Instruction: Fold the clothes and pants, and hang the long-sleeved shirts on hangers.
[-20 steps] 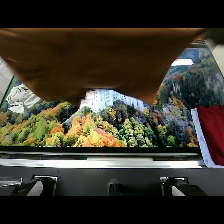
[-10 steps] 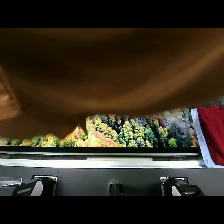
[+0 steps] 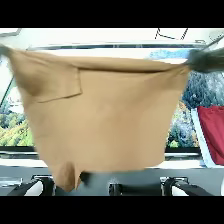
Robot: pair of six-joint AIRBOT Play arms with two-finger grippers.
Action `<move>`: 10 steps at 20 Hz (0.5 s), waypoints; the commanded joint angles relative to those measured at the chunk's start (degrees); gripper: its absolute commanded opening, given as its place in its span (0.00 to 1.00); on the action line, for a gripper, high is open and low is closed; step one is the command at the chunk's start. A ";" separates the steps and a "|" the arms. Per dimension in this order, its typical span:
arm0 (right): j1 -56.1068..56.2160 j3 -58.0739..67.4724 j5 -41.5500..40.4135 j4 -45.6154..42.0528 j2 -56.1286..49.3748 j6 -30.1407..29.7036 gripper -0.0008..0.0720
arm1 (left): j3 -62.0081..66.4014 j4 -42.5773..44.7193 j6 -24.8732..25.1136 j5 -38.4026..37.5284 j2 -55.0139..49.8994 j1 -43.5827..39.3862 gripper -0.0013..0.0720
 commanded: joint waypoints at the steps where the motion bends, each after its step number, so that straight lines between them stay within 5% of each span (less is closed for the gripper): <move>1: 0.02 -5.64 -11.28 4.79 -16.22 8.31 0.06 | -7.93 -0.09 1.77 0.50 -15.32 -1.75 0.06; 5: 0.02 -5.66 -14.82 21.70 -28.35 11.78 0.06 | -8.04 -3.26 -2.62 0.52 -29.14 -4.15 0.06; 8: -0.04 -5.62 -14.78 23.89 -30.80 11.65 0.07 | -8.04 -6.34 -4.48 -0.46 -33.51 -5.03 0.12; 9: -0.79 -5.03 -14.32 22.95 -30.45 10.82 0.25 | -7.93 -6.29 -4.48 -1.27 -33.44 -4.70 0.34; 10: -2.29 -4.20 -12.48 22.91 -29.73 9.01 0.63 | -7.26 -6.12 -4.50 -4.09 -33.20 -3.58 0.72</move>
